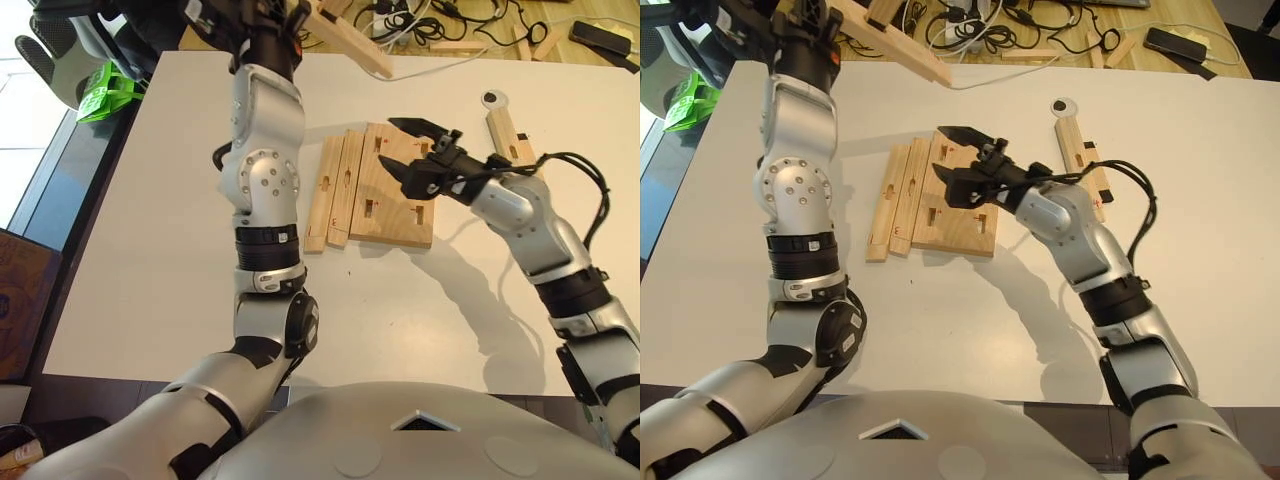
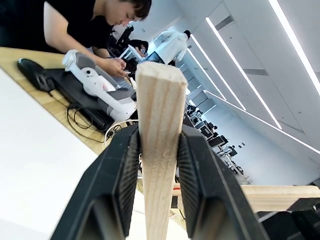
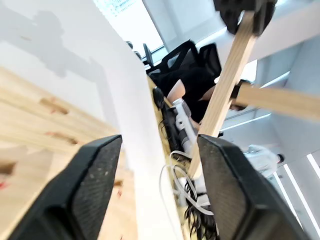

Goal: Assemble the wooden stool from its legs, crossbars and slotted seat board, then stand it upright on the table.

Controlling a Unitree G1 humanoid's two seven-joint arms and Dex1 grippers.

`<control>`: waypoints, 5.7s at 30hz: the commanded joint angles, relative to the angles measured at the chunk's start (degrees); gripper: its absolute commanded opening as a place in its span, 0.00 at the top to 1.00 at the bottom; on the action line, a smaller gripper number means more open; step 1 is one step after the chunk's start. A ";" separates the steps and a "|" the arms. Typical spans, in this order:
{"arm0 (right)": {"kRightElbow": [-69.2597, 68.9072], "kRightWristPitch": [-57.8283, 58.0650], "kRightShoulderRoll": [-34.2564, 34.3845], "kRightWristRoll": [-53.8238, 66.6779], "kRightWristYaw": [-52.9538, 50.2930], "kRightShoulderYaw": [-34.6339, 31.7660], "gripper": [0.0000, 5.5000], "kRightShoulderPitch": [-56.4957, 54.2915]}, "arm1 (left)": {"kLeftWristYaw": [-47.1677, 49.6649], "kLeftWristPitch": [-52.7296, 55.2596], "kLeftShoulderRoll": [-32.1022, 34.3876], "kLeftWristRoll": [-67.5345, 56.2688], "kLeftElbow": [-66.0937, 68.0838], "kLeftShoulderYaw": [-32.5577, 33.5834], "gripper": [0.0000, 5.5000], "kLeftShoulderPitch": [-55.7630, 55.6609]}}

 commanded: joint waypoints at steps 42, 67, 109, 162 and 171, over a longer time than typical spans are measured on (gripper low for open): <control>-7.29 23.55 -12.69 10.10 14.95 -7.47 1.00 11.25 | 11.16 49.61 14.48 -19.46 -24.15 -5.46 0.81 4.54; -2.73 19.59 -12.30 8.86 14.20 -8.18 1.00 7.15 | -15.10 6.21 8.78 23.65 -2.91 -21.53 0.81 15.74; 28.68 58.35 10.76 27.40 17.81 -3.86 1.00 -19.20 | -24.87 19.19 9.42 24.86 -25.08 -16.30 0.81 25.51; 51.68 41.37 21.65 17.56 -3.43 -11.01 1.00 -23.45 | -28.76 33.42 17.33 27.69 -29.91 -24.43 0.81 31.86; 54.69 40.32 21.76 17.96 -6.67 -13.19 1.00 -24.78 | -21.42 37.52 7.18 24.59 -22.78 -12.49 0.81 33.00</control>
